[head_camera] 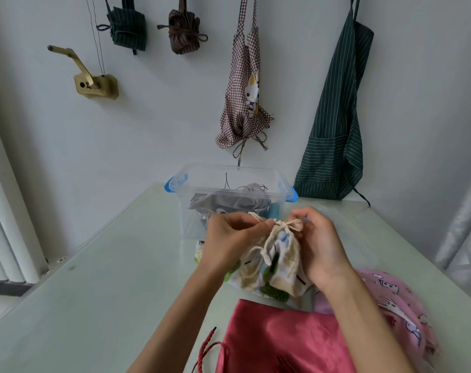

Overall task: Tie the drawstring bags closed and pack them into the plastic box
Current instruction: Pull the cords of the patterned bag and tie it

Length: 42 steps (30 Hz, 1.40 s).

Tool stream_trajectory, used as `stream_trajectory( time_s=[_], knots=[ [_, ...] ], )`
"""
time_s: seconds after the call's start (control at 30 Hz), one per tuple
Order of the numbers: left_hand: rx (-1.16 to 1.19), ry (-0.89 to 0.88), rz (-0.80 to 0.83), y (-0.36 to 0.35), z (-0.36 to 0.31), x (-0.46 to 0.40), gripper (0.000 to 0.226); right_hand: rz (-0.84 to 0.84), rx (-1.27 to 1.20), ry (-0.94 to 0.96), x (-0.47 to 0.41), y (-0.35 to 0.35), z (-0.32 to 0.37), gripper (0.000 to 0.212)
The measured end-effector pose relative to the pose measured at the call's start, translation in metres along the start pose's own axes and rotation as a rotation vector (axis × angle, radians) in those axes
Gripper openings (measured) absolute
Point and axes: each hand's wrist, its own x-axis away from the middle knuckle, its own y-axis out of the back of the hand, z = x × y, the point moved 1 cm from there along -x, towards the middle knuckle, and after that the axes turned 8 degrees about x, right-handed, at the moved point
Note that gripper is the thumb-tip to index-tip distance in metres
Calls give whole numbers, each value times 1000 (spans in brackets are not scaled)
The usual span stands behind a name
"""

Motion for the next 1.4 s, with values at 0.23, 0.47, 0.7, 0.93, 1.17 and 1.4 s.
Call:
stream_trajectory(
  time_s=[0.23,0.47,0.7,0.93,1.17,1.4],
  knots=[
    [-233,-33,-36,14,8,-6,19,-167,1272,524,4,20,7,54],
    [-969,200,21,60,27,-18,62,454,1499,31,-4,37,-13,71],
    [-1294,276,441,70,49,-34,118,37,1623,-11,-27,31,-20,89],
    [-1523,28,321,57,26,-40,70,113,1802,131,-20,32,-9,60],
    [-1202,47,275,41,-25,-38,36,-13,1504,380,-6,14,40,23],
    [-945,-166,62,16,-126,-64,13,-221,1305,745,-6,-21,117,35]
  ],
)
